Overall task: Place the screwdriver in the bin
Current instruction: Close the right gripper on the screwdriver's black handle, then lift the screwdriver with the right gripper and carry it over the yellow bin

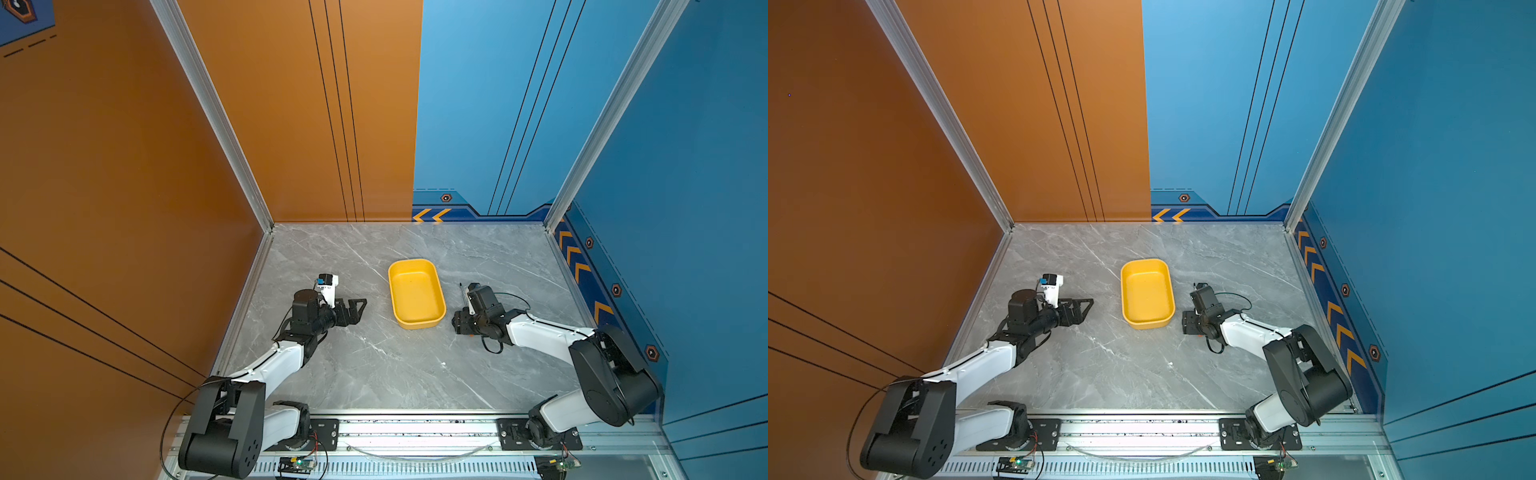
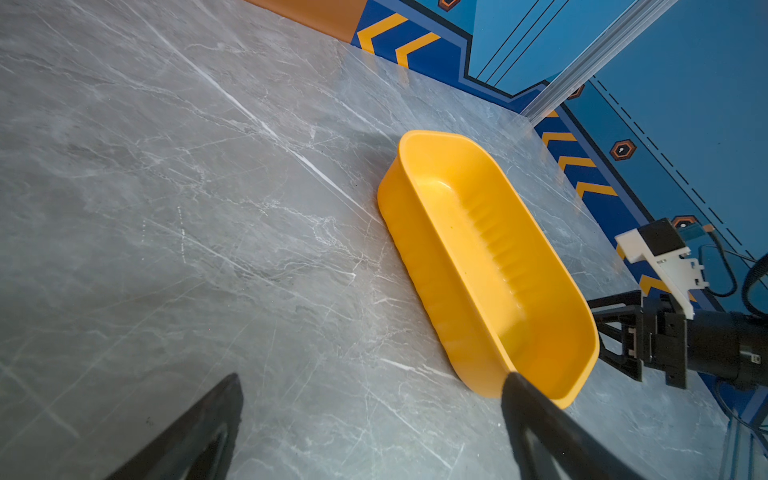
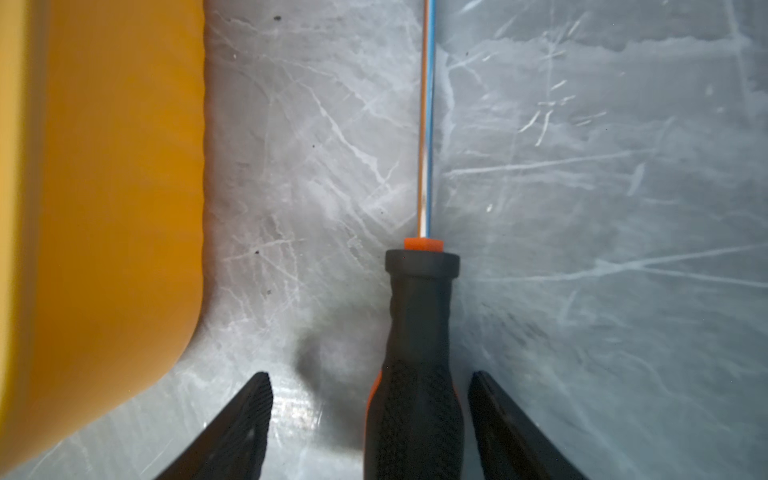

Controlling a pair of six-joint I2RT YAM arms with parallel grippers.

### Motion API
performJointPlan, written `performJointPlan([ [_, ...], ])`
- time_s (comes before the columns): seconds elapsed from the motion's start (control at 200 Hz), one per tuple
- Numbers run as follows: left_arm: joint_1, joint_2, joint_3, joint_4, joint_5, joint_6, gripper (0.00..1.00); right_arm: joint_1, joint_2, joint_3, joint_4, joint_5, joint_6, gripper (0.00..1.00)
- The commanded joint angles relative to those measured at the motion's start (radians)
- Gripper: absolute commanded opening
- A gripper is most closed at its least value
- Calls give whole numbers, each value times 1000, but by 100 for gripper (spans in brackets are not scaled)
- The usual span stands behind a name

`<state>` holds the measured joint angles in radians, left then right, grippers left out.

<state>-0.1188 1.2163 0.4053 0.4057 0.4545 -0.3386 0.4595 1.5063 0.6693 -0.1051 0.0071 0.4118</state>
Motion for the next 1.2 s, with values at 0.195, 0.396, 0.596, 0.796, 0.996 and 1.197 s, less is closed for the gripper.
performJointPlan([
  [0.195, 7, -14, 14, -18, 26, -8, 98, 10, 30, 15, -67, 66, 10, 55],
  [0.396, 7, -11, 16, -18, 29, -8, 98, 10, 28, 19, -87, 65, -1, 41],
  [0.596, 7, -11, 16, -20, 31, -8, 98, 6, 18, 28, -116, 63, -4, 26],
  [0.796, 9, -8, 17, -21, 31, -10, 98, -28, -17, 29, -127, -8, 22, 0],
  [0.996, 9, -2, 21, -20, 32, -10, 98, -64, -175, 53, -131, -82, 116, 0],
  [1.197, 7, 14, 30, -21, 37, -13, 98, 4, -352, 123, -105, 41, 203, 0],
])
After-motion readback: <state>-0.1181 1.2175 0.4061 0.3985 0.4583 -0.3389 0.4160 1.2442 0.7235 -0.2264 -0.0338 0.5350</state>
